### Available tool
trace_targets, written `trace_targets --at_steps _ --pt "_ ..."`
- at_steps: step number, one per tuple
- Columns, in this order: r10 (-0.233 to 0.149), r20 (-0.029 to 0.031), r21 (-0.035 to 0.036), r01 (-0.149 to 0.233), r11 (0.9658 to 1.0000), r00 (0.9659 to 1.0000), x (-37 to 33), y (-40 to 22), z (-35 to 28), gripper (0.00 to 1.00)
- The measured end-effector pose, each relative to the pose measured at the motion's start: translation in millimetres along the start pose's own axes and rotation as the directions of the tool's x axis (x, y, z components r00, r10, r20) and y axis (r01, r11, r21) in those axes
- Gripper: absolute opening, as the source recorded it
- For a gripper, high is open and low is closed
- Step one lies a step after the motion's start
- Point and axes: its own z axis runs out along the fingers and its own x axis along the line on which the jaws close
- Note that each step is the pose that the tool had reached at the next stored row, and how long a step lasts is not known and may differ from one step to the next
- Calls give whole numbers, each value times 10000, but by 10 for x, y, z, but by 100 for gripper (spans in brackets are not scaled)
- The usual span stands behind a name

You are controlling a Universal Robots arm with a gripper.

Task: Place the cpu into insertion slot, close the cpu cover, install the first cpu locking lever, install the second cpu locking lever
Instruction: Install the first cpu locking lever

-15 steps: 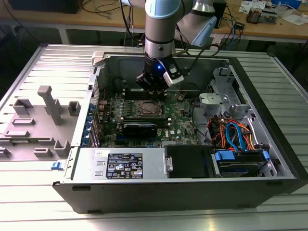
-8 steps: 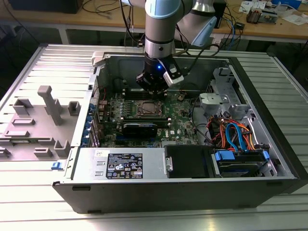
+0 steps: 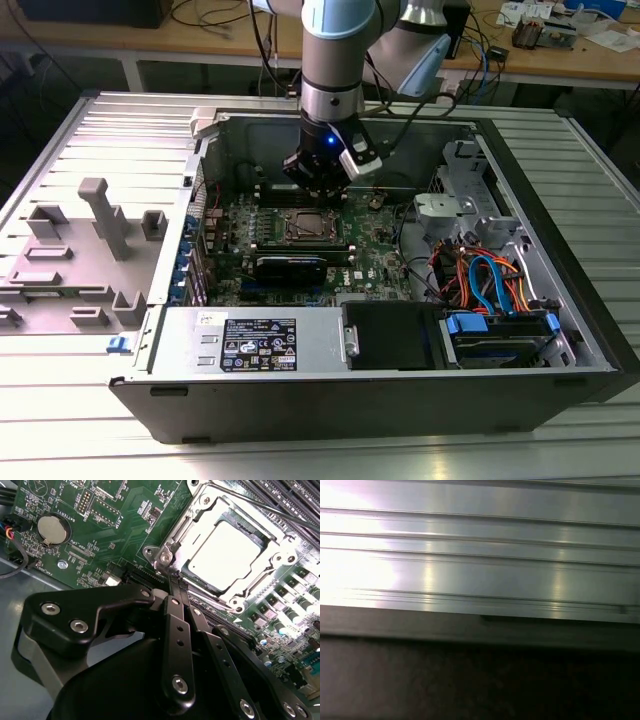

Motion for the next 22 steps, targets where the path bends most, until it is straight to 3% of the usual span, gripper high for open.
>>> trace_targets --at_steps 22 --pt "1 -1 2 -1 10000 10000 -1 -67 35 11"
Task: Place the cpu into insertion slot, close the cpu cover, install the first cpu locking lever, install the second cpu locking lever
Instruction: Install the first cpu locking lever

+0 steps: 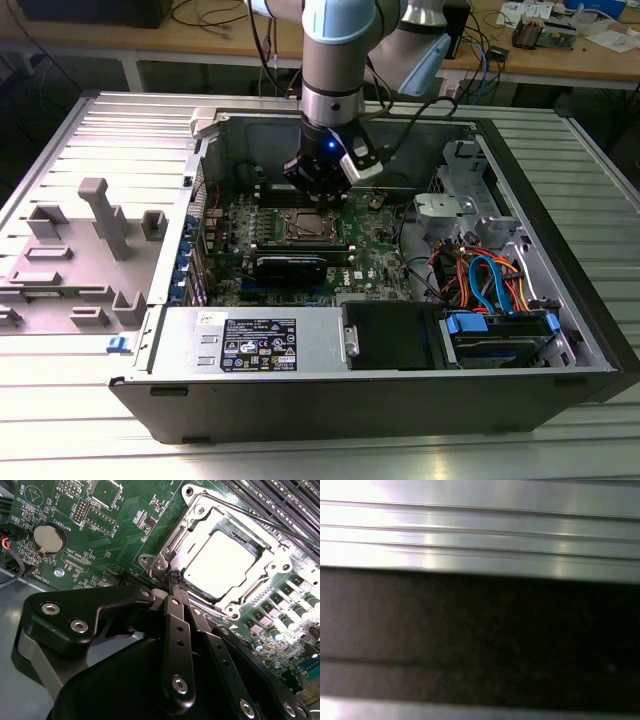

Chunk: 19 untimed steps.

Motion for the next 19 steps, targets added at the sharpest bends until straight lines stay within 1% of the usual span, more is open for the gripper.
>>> trace_targets --at_steps 2,3,4,5,6,7,8,9,10,13,16,19 --pt "0 -1 2 0 10000 10000 0 0 12 11" --pt "-1 0 -10 1 10000 10000 0 -1 28 11" --pt "-5 2 -38 5 10000 10000 1 -2 34 11" --pt "-6 2 -80 6 10000 10000 2 -3 38 11" --pt "-9 1 -140 9 9999 10000 3 -6 36 11" --pt "-8 7 -239 8 9997 10000 3 -4 38 11" --pt "-9 19 -436 9 9990 10000 4 -5 39 11" --pt "-8 31 -523 10 9986 10000 1 0 43 11" --pt "-9 32 -552 10 9985 10000 3 -3 39 11" --pt "-8 43 -598 11 9982 10000 -1 3 11 11" --pt "-10 36 -584 12 9983 10000 -1 2 -38 11" --pt "-11 35 -582 13 9983 10000 -1 -7 -61 11"
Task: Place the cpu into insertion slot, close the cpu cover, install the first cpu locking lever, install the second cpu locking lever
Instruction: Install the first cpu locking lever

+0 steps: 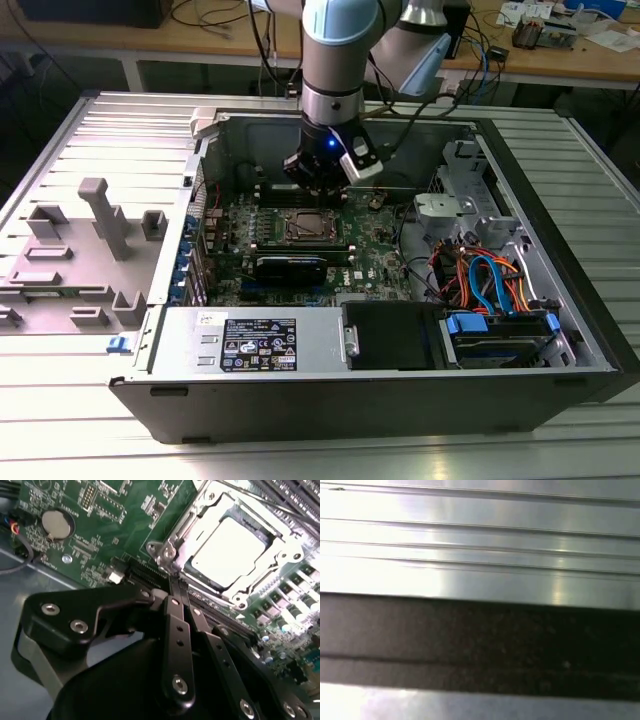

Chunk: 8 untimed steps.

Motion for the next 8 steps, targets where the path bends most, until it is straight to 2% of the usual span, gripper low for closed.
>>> trace_targets --at_steps 2,5,8 --pt "1 -1 5 -1 10000 10000 2 -24 -2 11" --pt "1 -8 108 -1 9999 10000 4 -47 -4 11" --pt "0 -9 119 0 9999 10000 4 -49 -4 11"
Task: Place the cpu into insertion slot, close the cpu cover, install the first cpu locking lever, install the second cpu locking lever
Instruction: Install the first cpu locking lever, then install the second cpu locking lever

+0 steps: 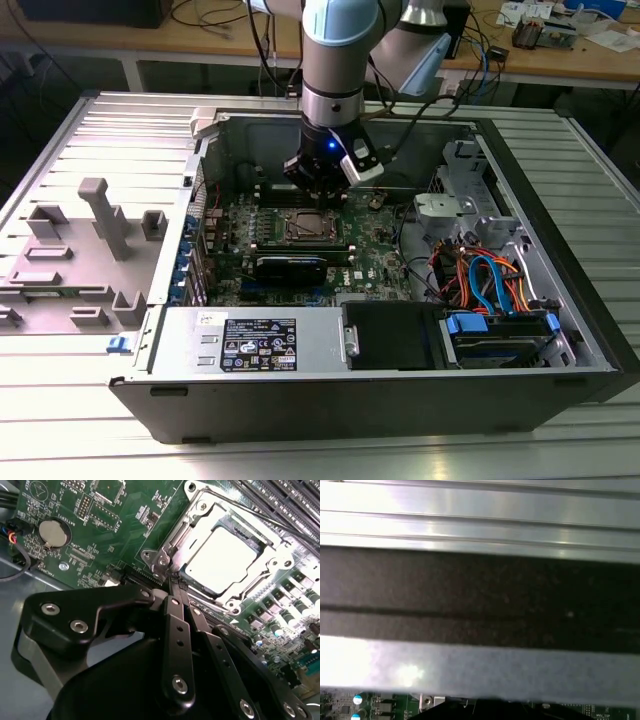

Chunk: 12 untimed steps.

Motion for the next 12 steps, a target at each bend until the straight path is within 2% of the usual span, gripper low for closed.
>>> trace_targets --at_steps 2,6,12 --pt "0 -2 42 0 10000 10000 0 -7 0 11" --pt "-1 -2 48 1 10000 10000 0 -9 0 11" --pt "-1 -3 60 1 10000 10000 3 -49 -2 11"
